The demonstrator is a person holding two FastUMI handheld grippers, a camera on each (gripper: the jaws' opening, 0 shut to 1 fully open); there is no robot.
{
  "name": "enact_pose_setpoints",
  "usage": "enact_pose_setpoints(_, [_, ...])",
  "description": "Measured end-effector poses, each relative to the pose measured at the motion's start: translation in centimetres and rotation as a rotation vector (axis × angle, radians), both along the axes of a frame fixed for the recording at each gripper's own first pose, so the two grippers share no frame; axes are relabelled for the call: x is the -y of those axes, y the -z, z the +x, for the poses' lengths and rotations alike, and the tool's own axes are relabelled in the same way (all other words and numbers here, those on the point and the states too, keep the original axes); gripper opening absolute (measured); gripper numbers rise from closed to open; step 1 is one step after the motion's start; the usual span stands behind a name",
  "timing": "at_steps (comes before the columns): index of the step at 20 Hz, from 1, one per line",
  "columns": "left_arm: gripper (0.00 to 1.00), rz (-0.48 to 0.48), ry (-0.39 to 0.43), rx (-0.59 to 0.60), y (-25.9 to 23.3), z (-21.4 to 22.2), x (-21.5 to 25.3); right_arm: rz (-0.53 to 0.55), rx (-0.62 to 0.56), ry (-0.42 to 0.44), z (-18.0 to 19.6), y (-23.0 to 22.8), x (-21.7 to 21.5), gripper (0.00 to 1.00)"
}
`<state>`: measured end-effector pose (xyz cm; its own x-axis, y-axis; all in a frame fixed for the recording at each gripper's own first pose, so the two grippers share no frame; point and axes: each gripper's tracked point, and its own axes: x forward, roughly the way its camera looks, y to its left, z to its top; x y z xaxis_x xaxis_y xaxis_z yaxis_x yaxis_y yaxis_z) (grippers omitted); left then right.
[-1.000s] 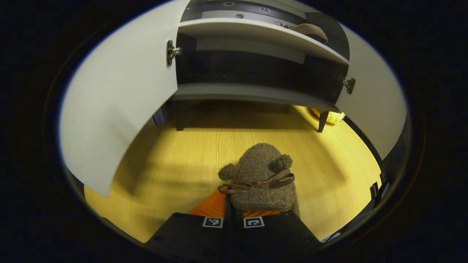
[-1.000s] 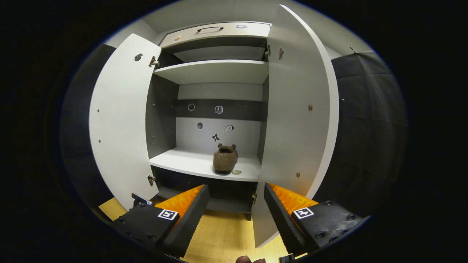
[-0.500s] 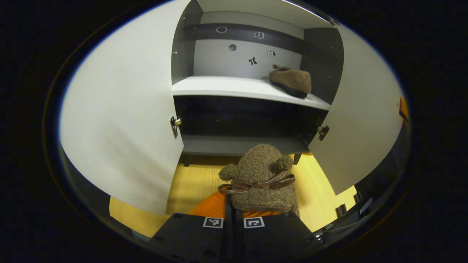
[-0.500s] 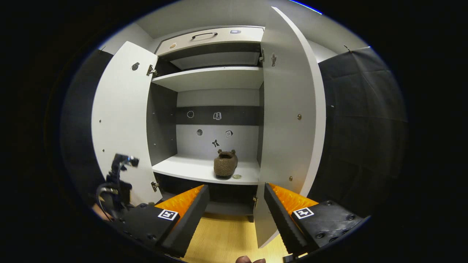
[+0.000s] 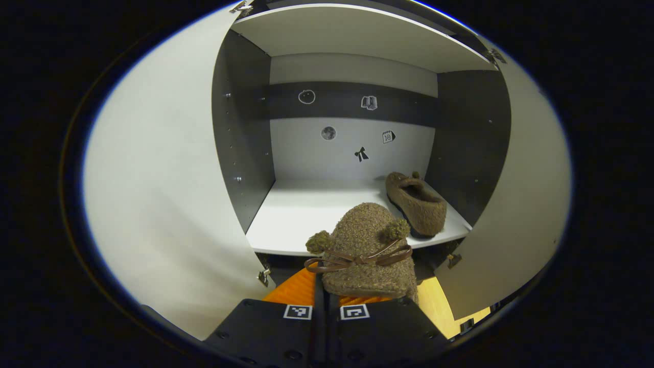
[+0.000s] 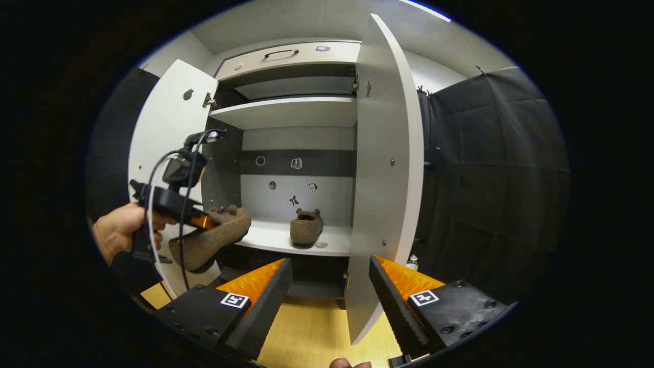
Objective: Grab one shoe with the right hand and put it into the shoe cabinet, grab the other shoe with the left hand and put it into the shoe cabinet; then close the right door with the right hand and the left door with the left hand.
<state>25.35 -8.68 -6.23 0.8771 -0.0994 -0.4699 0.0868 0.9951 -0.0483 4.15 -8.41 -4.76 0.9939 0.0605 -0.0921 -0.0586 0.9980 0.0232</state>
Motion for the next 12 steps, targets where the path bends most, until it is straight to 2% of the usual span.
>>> enact_pose_setpoints(3, [0.06, -0.035, -0.023, 0.005, -1.1, 5.2, 0.4, 0.003, 0.003, 0.007, -0.8, 0.0, 0.4, 0.98])
enact_pose_setpoints(5, [0.06, -0.001, -0.046, 0.018, -1.8, 9.0, -0.2, 0.006, 0.003, 0.016, -1.2, 0.0, 0.9, 1.00])
enact_pose_setpoints(7, [0.06, 0.038, -0.062, 0.014, -1.7, 12.4, -0.3, 0.009, 0.003, 0.028, -1.3, 0.0, 1.5, 0.98])
enact_pose_setpoints(10, [0.06, 0.030, -0.069, -0.045, 0.2, 16.6, 0.7, 0.011, -0.001, 0.060, -1.9, 0.1, 3.4, 1.00])
enact_pose_setpoints(12, [0.06, 0.068, -0.078, -0.078, 1.8, 19.2, 1.1, 0.013, -0.010, 0.083, -2.2, 0.4, 4.7, 0.98])
